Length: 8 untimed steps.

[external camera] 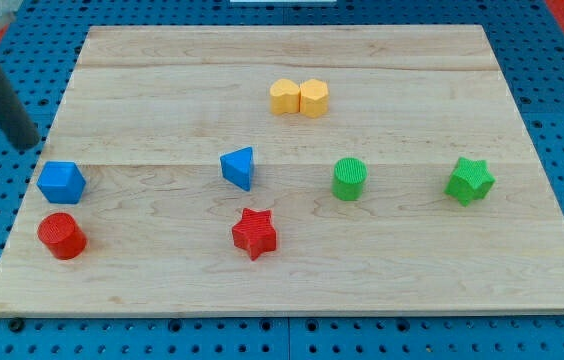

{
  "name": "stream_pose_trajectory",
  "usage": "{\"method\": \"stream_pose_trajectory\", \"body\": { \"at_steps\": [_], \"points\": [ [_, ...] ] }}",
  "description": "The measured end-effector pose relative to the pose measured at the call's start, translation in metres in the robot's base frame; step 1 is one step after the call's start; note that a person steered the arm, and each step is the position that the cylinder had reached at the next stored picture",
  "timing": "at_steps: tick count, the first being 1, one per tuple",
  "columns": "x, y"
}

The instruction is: Move the red circle towards the left of the blue cube

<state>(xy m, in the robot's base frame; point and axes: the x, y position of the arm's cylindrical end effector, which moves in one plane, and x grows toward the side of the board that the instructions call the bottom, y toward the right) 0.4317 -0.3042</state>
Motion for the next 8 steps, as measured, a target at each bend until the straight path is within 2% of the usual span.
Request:
{"method": "stream_pose_trajectory", "body": {
  "at_steps": [1,2,3,4,5,7,8],
  "points": [
    [0.043,0.002],
    [0.059,0.017],
    [0.033,0.091],
    [0.03,0.112],
    [0.065,0.131],
    [0.157,0.124],
    [0.138,0.062]
  ]
}}
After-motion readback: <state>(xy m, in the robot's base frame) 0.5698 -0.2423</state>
